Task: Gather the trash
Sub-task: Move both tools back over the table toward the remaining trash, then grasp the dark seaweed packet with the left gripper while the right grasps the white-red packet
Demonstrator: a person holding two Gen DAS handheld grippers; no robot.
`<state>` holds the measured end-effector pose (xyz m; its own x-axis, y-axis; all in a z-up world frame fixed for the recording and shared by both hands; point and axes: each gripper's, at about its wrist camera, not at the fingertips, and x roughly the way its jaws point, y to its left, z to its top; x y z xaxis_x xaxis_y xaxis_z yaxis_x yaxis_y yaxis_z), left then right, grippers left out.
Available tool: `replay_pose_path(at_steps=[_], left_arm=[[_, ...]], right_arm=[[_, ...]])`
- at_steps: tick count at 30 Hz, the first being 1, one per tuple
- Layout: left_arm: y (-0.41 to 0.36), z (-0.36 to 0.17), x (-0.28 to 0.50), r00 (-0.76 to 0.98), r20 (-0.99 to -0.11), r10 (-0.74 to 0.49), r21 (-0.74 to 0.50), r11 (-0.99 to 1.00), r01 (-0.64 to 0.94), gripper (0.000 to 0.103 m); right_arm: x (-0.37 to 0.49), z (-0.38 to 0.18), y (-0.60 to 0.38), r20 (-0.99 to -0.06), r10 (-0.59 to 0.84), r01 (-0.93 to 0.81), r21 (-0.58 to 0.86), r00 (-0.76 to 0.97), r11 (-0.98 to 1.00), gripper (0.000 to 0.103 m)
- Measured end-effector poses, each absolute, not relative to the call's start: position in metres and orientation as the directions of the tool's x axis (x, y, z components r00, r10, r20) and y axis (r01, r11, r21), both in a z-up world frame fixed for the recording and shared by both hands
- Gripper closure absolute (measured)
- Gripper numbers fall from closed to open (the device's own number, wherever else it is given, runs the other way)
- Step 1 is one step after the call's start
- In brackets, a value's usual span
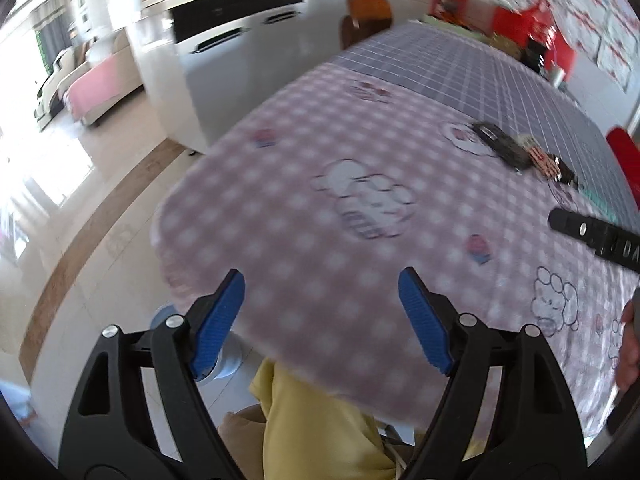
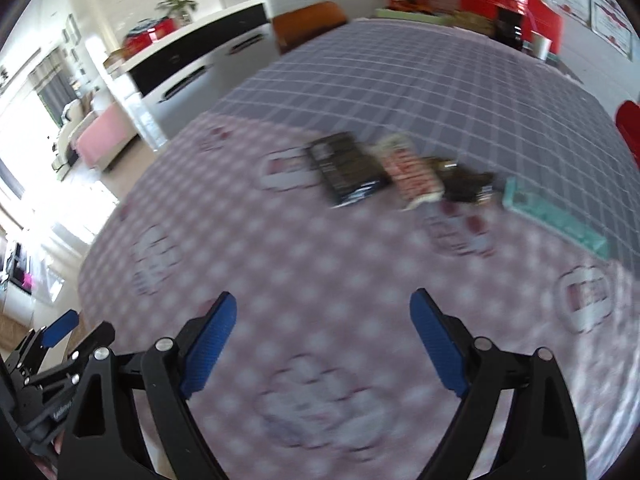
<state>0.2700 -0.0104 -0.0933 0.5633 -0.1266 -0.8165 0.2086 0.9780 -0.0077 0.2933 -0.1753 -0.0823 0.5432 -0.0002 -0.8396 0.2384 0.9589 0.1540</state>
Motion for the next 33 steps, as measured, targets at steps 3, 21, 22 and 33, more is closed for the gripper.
replay_pose_path(at_steps=[3,21,22,33], left_arm=[[-0.036,-0.092,0.278,0.551,-0.82,-0.151,-0.012,0.968,0.249,0.025],[-0.12,-0.093,0.353,0.491,-0.849,-0.194,-0.043,0.952,0.302,0.025],[-0.123,-0.093,0.356,0.486,-0.852,-0.197,-0.047,0.952,0.304,0.025],[-0.205,-0.104,0.384,0.376,-0.886,-0.273,-0.098,0.901,0.423,0.024]], right_arm=[[0.299,-0.079,-0.203,-0.84,-0.002,0.257,0.164,0.543,0.952,0.016],[0.373,-0.102,-0.262,-0.866,0.132,0.31,0.31,0.482,0.899,0.082],[0.373,-0.103,-0.264,-0.864,0.149,0.307,0.326,0.481,0.894,0.087],[0.325,-0.054,-0.303,-0.76,0.073,0.346,0.376,0.645,0.86,0.091]])
